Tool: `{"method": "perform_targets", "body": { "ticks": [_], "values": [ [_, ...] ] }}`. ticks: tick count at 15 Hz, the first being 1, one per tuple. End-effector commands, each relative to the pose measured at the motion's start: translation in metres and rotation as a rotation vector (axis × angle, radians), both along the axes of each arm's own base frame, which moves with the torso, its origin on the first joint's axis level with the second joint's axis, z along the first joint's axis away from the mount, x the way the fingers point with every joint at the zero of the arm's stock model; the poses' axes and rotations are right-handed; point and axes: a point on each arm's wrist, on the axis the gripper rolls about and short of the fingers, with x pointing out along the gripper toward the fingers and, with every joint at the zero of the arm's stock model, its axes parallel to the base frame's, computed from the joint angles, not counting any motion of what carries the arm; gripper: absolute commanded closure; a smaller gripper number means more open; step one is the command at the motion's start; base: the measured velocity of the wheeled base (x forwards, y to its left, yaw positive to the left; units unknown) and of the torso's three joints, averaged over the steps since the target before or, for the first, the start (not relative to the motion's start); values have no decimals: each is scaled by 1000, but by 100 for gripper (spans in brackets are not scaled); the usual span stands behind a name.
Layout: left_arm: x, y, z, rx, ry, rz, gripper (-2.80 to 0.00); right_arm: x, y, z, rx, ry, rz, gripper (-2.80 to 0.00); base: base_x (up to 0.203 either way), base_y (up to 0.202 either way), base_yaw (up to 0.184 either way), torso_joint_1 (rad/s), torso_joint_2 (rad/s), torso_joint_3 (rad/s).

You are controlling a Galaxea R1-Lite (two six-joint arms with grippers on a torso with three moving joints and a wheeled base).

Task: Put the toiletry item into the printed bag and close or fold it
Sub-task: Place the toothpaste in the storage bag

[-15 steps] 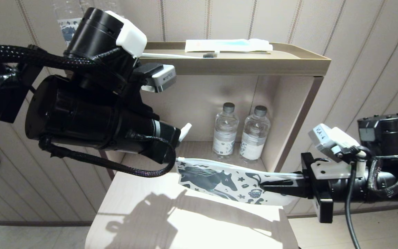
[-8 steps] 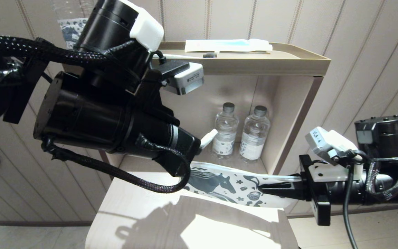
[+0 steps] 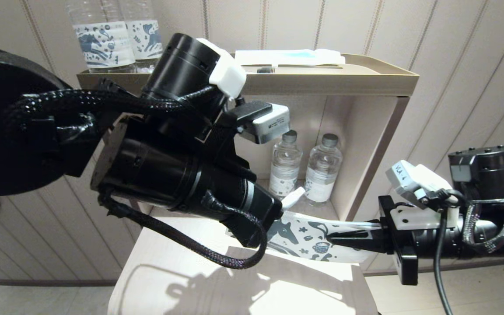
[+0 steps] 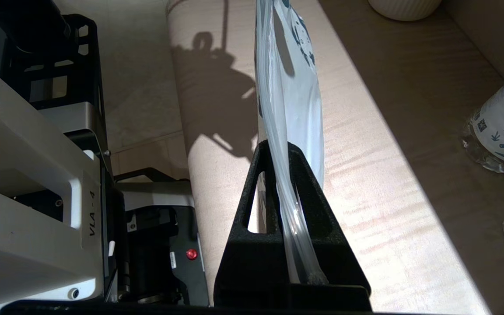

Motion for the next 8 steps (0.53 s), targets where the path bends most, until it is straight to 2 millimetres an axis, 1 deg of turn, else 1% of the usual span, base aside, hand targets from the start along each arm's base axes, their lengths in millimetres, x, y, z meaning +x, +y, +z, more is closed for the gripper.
{"method": "perform_targets", "body": {
  "ticks": [1,8],
  "values": [
    [6,-8,-11,25,-2,-14,0,0,0,0,2,-3,6,0,0,0,0,0,0,0],
    [5,-7,-18,56,-20,-40,0,2,0,-1,0,3,5,0,0,0,0,0,0,0]
  ]
}}
